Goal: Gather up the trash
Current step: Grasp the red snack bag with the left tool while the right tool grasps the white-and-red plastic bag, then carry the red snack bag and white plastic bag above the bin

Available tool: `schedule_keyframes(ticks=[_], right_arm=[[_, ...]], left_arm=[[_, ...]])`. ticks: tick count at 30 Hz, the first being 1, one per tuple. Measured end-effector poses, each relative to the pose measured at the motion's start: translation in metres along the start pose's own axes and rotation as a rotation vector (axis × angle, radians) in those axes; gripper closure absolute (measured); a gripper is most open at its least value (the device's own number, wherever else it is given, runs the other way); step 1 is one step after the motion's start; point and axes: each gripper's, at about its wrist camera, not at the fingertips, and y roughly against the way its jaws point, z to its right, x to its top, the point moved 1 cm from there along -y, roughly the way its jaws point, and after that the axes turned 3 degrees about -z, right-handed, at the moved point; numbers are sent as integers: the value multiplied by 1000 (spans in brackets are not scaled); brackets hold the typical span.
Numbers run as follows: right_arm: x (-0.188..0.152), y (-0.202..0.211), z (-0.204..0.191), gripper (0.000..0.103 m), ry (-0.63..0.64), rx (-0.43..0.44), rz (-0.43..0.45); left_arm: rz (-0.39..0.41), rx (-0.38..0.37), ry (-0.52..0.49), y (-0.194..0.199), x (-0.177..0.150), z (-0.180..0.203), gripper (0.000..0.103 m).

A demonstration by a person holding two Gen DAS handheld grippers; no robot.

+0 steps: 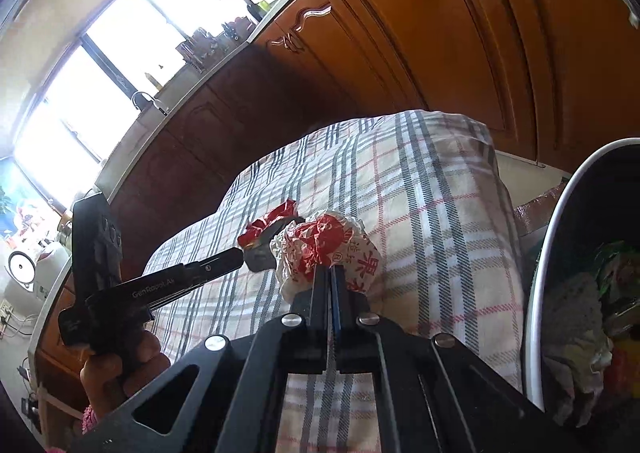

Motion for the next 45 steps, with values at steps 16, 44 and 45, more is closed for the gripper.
schedule_keyframes(ticks=[16, 44, 45], right_arm=[[-24, 29, -5, 102, 29, -33, 32], [-49, 57, -6, 102, 35, -20, 68], [-50, 62, -5, 102, 33, -20, 74]], left_arm=[[40, 131, -80, -6, -1, 34, 29], [51, 175, -187, 44, -88, 55, 101], [49, 173, -192, 45, -93, 59, 101]])
